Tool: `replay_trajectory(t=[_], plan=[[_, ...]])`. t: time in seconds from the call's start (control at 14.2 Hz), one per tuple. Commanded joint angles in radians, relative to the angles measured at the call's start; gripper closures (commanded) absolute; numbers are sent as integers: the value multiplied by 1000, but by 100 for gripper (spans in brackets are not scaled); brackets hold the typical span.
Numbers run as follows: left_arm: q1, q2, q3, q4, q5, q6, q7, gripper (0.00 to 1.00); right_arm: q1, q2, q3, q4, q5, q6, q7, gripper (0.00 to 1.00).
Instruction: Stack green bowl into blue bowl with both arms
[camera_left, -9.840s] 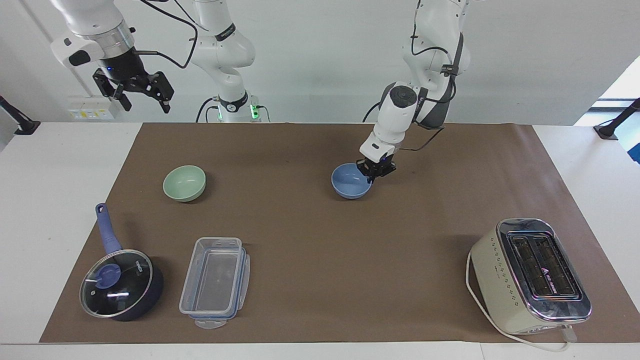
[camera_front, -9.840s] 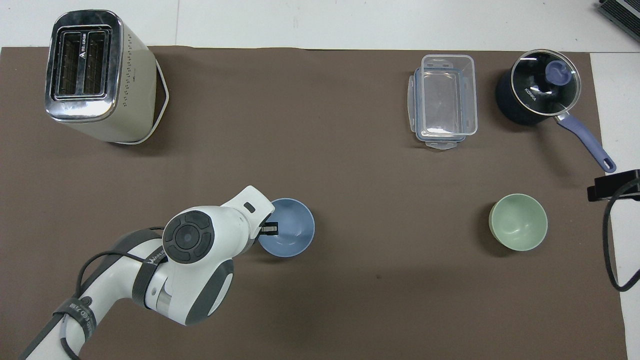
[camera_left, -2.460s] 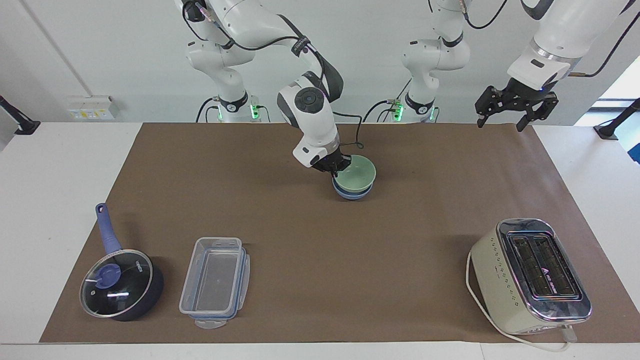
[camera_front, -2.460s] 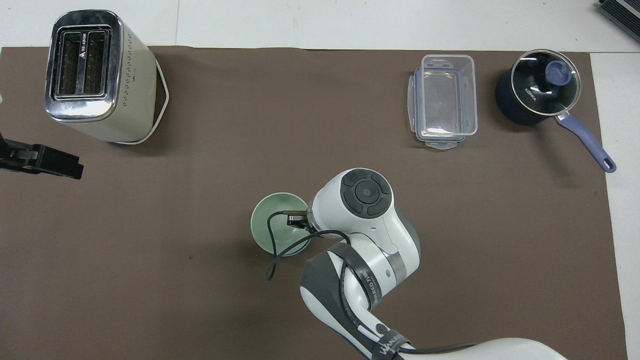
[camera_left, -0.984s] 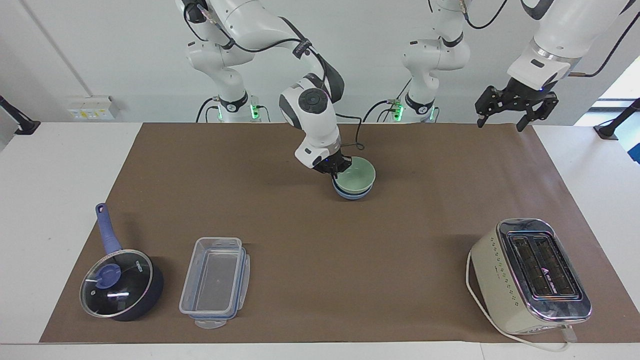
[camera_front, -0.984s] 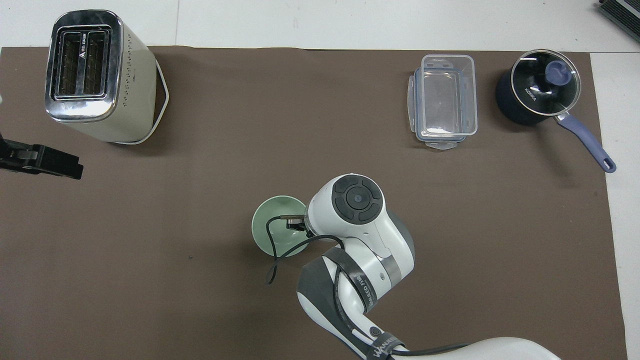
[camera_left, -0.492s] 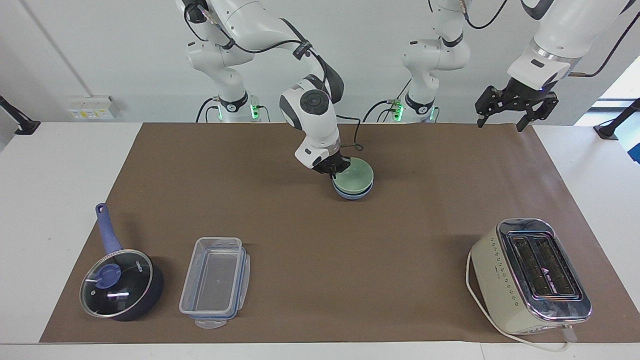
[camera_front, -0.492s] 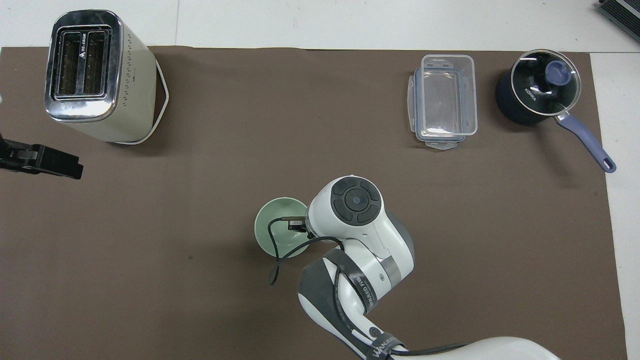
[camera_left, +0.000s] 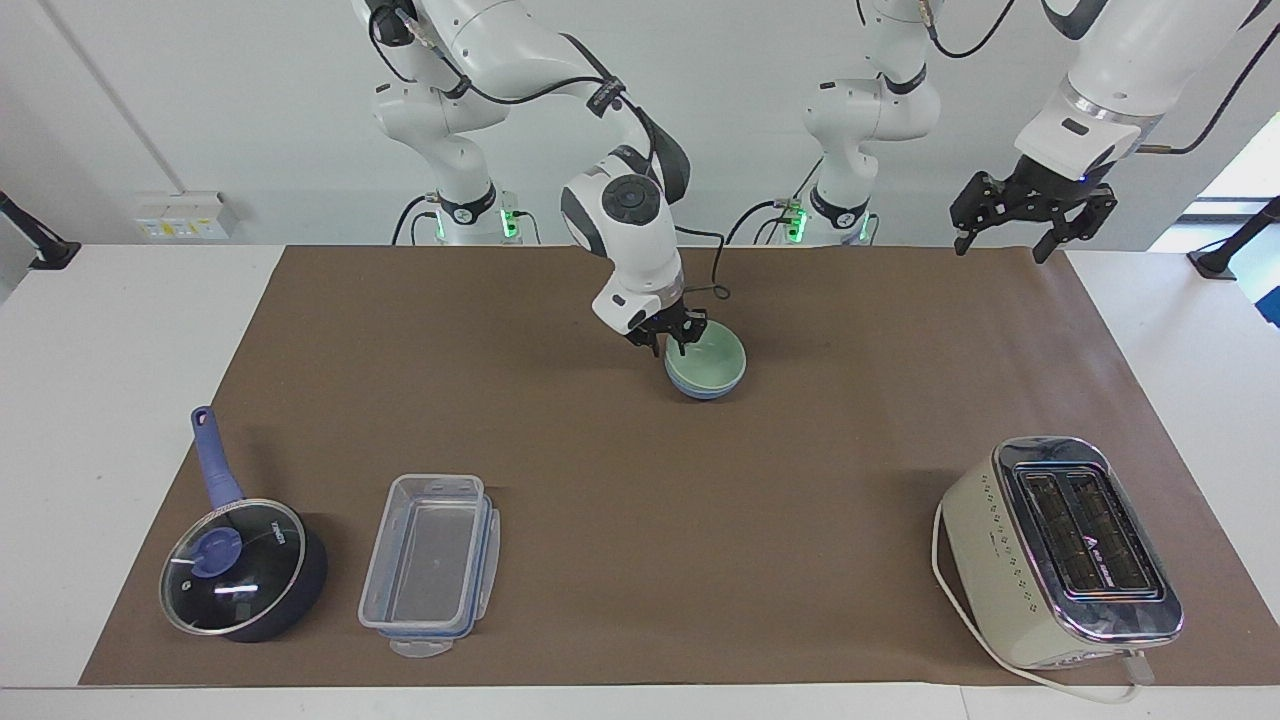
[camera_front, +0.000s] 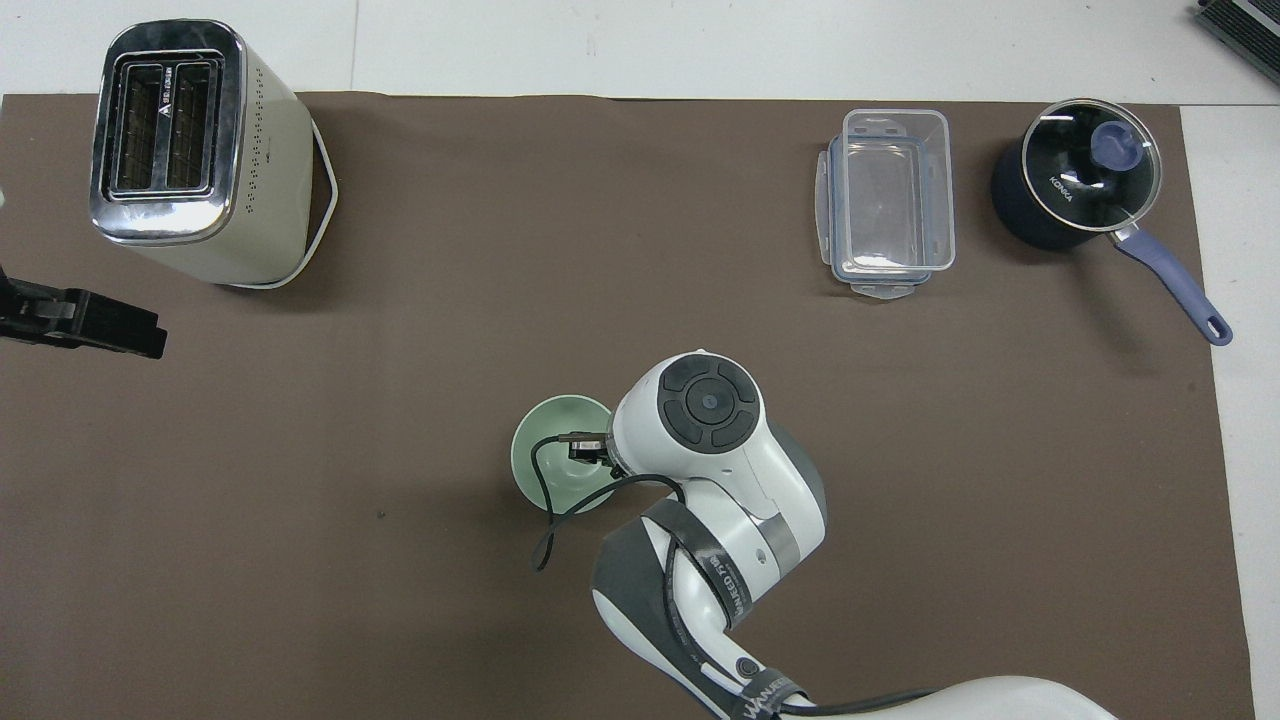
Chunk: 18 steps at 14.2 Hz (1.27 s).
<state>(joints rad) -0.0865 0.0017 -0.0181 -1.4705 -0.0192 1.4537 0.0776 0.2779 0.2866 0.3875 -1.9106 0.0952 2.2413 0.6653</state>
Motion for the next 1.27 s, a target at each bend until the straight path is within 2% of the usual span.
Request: replay_trajectory(t=[0.0, 0.21, 0.49, 0.77, 1.19], plan=[[11, -25, -6, -27, -11, -4, -9, 0, -51, -50, 2, 11, -18, -28, 22, 0], [11, -25, -6, -27, -11, -4, -9, 0, -124, -105, -2, 16, -96, -38, 20, 0], [11, -25, -6, -25, -11, -4, -9, 0, -233, -148, -2, 91, -167, -140, 19, 0], [11, -25, -6, -25, -11, -4, -9, 0, -275, -193, -2, 108, -175, -195, -27, 0], [11, -25, -6, -27, -11, -4, -9, 0, -336, -230, -9, 117, -158, -212, -47, 0]])
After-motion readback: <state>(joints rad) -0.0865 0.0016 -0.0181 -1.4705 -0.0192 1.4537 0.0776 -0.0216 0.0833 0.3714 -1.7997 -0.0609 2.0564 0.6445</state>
